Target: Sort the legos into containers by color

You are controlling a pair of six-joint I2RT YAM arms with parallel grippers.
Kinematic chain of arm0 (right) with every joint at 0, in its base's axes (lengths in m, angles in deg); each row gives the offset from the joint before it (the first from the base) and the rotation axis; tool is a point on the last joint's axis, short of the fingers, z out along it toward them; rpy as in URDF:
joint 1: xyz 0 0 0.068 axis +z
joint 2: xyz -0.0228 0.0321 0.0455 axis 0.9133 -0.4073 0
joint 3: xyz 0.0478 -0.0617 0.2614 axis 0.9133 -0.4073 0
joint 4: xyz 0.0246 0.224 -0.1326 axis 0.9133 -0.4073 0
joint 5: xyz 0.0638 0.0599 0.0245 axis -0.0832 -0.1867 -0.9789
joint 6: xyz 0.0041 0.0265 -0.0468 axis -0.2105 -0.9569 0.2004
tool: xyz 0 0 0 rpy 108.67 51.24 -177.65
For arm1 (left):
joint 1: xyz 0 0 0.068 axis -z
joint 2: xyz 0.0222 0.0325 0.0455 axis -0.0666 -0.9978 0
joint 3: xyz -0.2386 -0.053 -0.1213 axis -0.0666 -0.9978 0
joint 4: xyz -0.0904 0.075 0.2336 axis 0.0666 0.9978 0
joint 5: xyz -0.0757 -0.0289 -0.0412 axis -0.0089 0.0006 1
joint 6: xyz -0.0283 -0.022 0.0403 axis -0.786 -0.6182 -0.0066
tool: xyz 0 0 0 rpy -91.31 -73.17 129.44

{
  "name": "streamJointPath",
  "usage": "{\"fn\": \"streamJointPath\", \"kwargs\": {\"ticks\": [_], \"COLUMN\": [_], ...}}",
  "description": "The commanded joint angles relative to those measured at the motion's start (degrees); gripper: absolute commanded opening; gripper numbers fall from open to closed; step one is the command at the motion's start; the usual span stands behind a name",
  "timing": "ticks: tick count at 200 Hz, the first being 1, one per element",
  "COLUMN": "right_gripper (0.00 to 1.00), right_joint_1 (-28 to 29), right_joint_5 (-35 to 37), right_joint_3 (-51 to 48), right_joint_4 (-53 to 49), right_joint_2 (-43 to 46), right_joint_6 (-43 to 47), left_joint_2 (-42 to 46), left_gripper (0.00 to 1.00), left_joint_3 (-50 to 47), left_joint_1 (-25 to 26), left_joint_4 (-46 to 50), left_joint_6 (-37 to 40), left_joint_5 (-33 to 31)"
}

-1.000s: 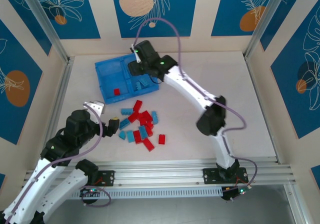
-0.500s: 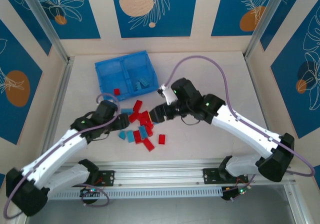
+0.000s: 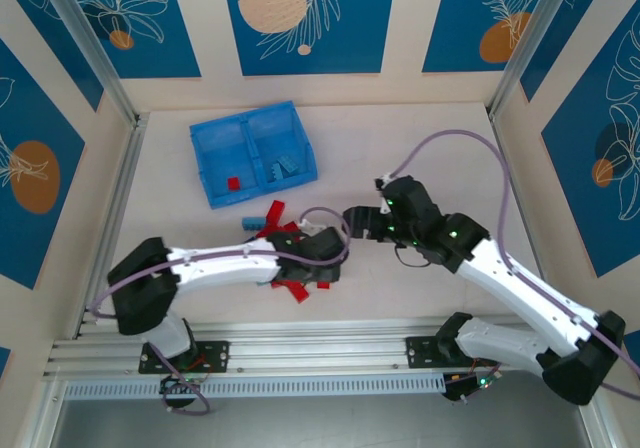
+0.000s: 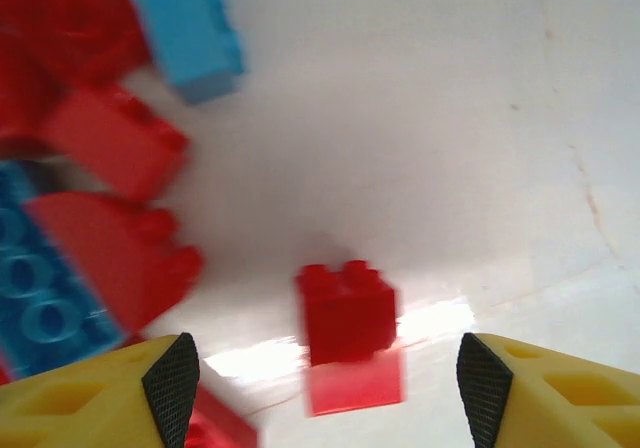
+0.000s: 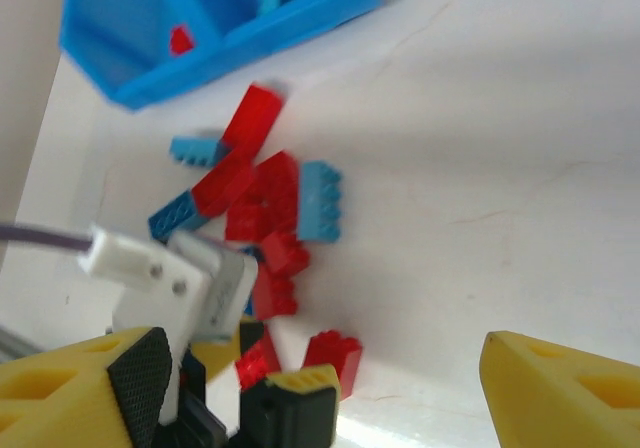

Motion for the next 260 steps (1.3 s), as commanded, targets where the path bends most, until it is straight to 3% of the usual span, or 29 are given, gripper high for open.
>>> {"fn": "streamJointPath", "kwargs": {"ticks": [1,22,77,104,138,165,193,230,243,260], "right_gripper": [0.83,0.83,0.83,0.83,0.83,0.82,0.82,0.82,0.82,0.82], "right_joint_1": [-2.3,-4.2,-5.7,-6.3,-6.7,-6.6,-6.0,-5.4,-5.1,-4.9], "right_joint_5": [2.7,2.2,1.8,1.1,-2.3,-8.4,-11.5,-11.0,-10.9,-10.3], "right_joint_3": [-2.3,-3.7,-4.7,-5.1,-4.8,-5.6,-6.4,-6.5,-6.0,-5.5], "right_joint_4": [-0.6,-1.8,-3.7,-2.9,-1.4,3.2,6.2,6.0,5.5,4.2], "right_joint_2": [4.3,7.3,10.1,9.8,9.9,10.5,10.4,10.4,10.5,10.5], "right_joint_6": [-4.4,-4.6,-4.6,-4.4,-4.0,-1.9,-1.7,-2.1,-1.8,-1.2], "left_joint_2": [-4.0,-7.7,-12.7,-9.2,-0.3,6.4,9.8,2.9,-0.6,-5.7], "left_gripper": [0.70,0.67,0.37,0.26,0.23,0.23,0.23,0.23,0.23,0.23], "left_joint_3": [2.1,2.6,3.8,3.2,4.7,6.9,9.7,15.0,16.7,19.8], "left_joint_1": [1.0,1.0,2.0,2.2,0.4,-6.1,-18.0,-32.8,-36.9,-42.0], "left_joint_4": [0.1,-0.8,-2.0,-1.4,3.3,5.9,6.4,4.8,2.6,1.2], "left_joint_6": [-1.2,-0.3,0.3,-0.2,2.3,8.7,16.1,21.5,22.1,21.6], "left_joint_5": [-1.9,-2.0,0.3,-1.6,-8.5,-12.7,-15.9,-25.6,-24.5,-18.0]}}
